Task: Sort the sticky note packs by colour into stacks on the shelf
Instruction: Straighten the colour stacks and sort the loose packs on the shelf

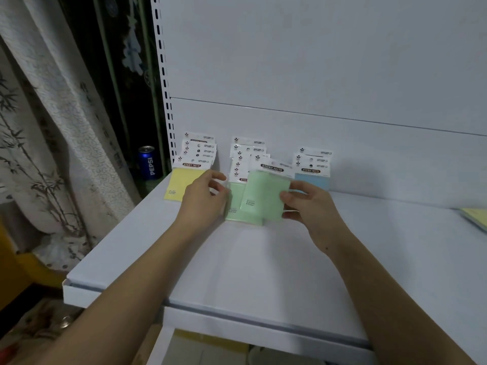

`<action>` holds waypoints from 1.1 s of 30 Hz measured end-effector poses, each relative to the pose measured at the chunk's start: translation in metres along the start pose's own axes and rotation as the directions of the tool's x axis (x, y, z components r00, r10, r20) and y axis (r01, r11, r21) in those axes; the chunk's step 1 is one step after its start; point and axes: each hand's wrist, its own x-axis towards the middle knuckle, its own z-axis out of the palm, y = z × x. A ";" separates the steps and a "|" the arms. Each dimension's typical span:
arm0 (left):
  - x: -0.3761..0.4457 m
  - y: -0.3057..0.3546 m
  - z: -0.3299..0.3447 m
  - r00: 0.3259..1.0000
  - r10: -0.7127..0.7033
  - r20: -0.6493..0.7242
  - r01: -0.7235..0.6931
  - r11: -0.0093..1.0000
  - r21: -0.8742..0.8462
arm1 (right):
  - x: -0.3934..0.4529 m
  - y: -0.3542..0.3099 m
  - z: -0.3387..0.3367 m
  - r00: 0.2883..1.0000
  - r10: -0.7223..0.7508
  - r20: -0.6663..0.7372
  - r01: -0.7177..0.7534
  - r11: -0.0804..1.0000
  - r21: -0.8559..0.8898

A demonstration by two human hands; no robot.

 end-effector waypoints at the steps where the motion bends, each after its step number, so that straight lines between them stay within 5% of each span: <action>1: 0.000 0.000 0.001 1.000 -0.005 0.003 0.005 1.000 0.013 | -0.001 0.003 0.003 1.000 0.004 0.017 -0.004 1.000 -0.013; 10: 0.000 -0.001 0.002 1.000 0.002 -0.029 0.000 0.998 0.070 | -0.002 0.019 0.019 0.998 -0.037 0.043 0.046 0.971 -0.233; 15: 0.003 0.000 0.001 0.994 0.059 -0.096 -0.049 0.993 0.107 | 0.005 0.027 0.024 0.982 -0.171 -0.079 0.104 0.841 -0.530; 22: -0.004 0.002 0.001 0.967 0.223 -0.124 -0.184 0.946 0.265 | -0.006 0.026 0.031 0.942 -0.330 -0.061 0.221 0.747 -0.627; 26: -0.009 0.021 0.000 0.946 0.322 0.038 -0.302 0.832 0.465 | -0.012 0.012 0.024 0.956 -0.271 -0.110 0.128 0.727 -0.674; 33: -0.031 0.058 -0.010 0.940 0.218 0.261 -0.336 0.718 0.610 | -0.047 -0.016 0.010 0.988 -0.142 -0.053 0.041 0.588 -0.808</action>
